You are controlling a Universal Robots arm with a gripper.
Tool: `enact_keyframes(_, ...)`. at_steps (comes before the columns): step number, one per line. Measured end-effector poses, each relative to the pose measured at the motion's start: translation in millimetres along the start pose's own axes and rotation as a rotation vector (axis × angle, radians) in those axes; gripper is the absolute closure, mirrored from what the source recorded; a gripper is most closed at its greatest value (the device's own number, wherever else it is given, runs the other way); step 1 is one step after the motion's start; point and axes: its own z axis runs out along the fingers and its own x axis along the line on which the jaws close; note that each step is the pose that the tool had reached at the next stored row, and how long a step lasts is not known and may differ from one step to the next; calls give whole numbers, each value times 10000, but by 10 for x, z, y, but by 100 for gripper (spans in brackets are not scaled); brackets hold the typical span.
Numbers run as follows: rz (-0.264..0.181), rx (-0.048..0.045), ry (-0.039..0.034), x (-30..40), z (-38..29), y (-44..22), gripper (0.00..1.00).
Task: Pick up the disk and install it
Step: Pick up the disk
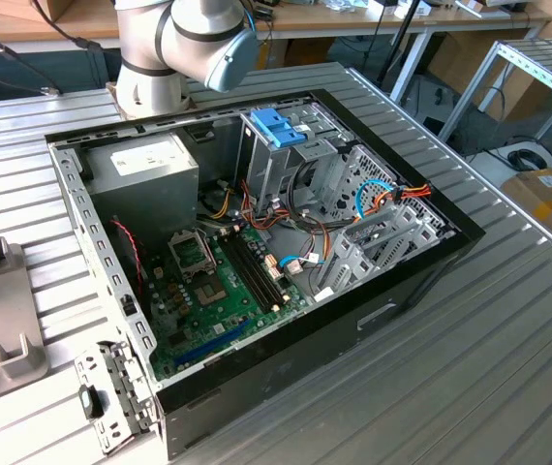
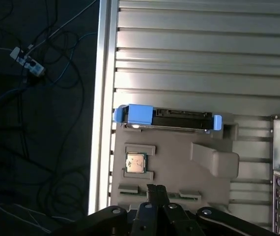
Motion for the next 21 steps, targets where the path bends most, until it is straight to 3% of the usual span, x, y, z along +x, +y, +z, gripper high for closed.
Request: enact_keyframes(21, -1441, 33, 57, 0, 0, 0, 90)
